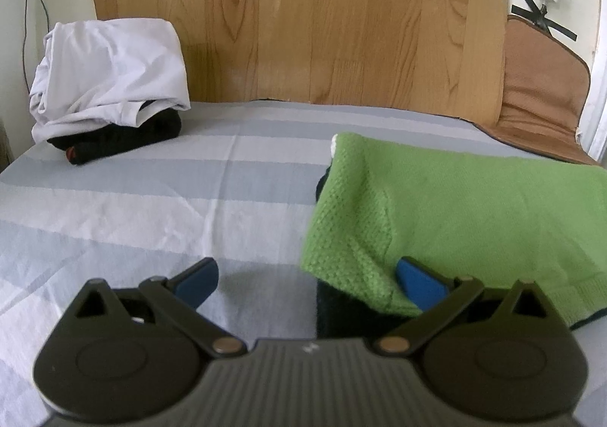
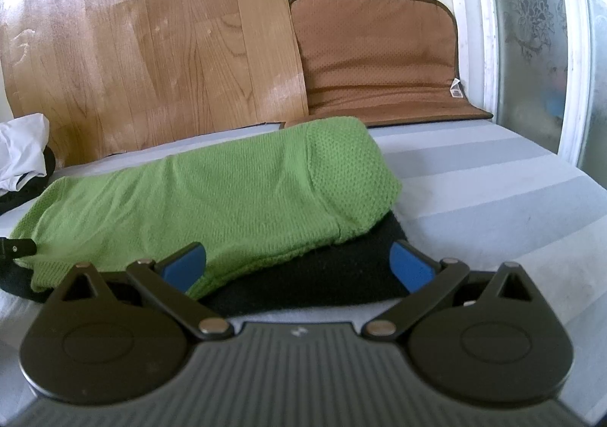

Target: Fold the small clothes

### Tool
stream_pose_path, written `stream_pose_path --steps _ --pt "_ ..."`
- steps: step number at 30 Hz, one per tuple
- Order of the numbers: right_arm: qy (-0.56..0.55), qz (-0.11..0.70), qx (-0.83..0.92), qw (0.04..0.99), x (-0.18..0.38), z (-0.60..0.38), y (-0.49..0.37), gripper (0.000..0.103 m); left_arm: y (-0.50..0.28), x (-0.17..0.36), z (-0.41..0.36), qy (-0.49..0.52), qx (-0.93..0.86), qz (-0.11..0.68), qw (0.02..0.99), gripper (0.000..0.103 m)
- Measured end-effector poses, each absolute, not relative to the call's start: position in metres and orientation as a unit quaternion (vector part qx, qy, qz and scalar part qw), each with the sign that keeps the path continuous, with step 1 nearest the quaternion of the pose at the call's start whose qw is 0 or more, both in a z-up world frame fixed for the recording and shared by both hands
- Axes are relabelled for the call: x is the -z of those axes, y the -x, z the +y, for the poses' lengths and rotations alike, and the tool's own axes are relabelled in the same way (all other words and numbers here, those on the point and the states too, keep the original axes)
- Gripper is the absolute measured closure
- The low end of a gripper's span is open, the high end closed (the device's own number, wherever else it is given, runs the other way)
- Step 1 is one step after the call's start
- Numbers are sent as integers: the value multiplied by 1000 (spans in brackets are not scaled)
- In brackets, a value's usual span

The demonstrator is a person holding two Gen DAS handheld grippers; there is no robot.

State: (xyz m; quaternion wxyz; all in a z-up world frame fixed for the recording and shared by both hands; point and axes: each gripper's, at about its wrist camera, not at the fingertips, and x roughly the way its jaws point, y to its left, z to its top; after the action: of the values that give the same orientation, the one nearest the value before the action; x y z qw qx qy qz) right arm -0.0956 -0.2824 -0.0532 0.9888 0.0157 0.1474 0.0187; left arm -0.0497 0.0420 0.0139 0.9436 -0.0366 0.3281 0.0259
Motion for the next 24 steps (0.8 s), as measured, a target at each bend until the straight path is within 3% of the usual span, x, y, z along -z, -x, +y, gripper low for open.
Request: stream_pose_path --steps 24 --pt "-18 145 -20 989 54 -283 96 0 56 -17 42 35 -44 306 950 0"
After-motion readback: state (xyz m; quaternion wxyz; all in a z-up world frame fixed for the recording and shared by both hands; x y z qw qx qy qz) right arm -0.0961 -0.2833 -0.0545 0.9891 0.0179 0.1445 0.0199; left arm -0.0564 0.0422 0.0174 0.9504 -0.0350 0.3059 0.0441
